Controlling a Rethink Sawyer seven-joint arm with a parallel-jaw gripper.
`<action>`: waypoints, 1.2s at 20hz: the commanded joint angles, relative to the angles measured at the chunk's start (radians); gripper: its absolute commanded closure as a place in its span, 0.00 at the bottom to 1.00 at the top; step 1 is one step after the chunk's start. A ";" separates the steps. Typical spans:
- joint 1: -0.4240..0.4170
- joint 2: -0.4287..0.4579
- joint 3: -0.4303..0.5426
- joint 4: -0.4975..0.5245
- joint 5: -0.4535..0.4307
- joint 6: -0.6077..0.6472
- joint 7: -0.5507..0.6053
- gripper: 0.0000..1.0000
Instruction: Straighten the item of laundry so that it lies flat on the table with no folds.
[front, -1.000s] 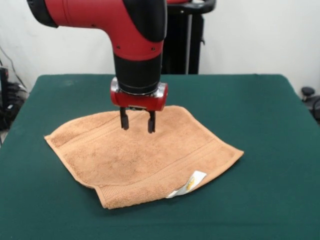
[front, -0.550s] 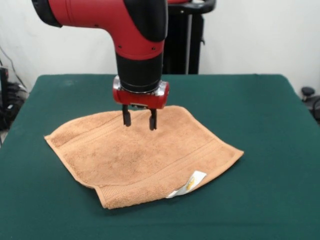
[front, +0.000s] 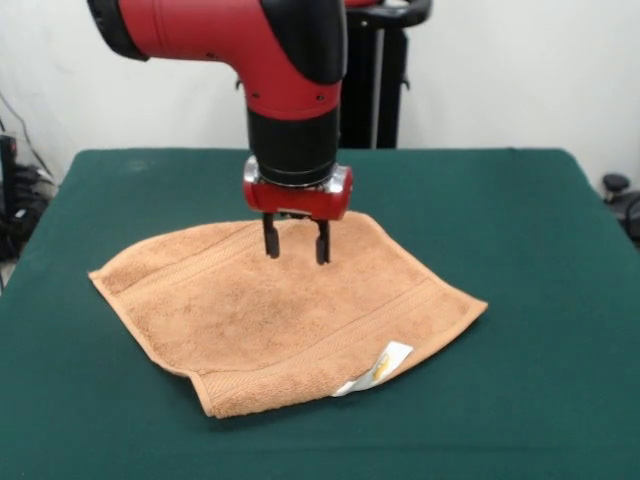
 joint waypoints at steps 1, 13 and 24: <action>0.059 0.020 0.004 0.195 0.072 -0.069 0.251 0.00; 0.108 -0.113 -0.020 0.375 0.177 -0.089 0.267 0.00; 0.128 -0.108 -0.037 0.413 0.229 -0.140 0.232 0.00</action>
